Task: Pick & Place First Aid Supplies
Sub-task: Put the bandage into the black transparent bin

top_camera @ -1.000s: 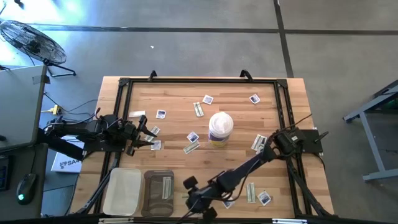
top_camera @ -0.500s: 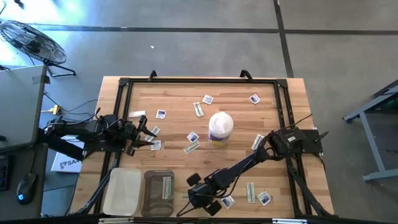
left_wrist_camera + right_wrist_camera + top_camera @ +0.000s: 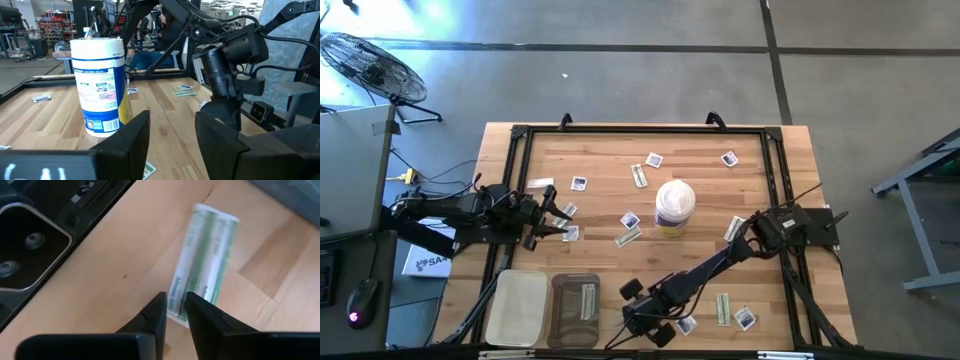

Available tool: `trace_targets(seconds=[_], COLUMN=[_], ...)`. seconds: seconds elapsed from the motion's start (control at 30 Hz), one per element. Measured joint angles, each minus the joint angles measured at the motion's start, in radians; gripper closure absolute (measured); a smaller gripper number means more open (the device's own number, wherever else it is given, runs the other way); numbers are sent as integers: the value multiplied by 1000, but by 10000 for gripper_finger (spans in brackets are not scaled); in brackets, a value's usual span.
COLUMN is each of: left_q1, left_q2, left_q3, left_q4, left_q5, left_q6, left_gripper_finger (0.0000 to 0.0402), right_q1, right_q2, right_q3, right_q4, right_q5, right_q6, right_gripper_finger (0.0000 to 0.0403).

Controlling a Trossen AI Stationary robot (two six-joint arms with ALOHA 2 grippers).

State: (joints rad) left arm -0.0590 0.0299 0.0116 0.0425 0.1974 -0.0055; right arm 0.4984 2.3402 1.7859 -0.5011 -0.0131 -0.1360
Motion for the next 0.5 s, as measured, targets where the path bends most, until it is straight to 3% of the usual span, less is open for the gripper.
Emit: trace_targets(seconds=[0.3,0.5], left_q1=[0,0], left_q2=[0,0], left_q3=[0,0], left_q4=[0,0], left_q5=[0,0], left_q6=[0,0], left_gripper_finger=[247,247], right_q1=[-2,-1], right_q2=[-5,-10], right_q3=[0,0], right_q4=[-11,-34], right_q5=[31,68], right_q6=[45,44], right_gripper_finger=[398,402])
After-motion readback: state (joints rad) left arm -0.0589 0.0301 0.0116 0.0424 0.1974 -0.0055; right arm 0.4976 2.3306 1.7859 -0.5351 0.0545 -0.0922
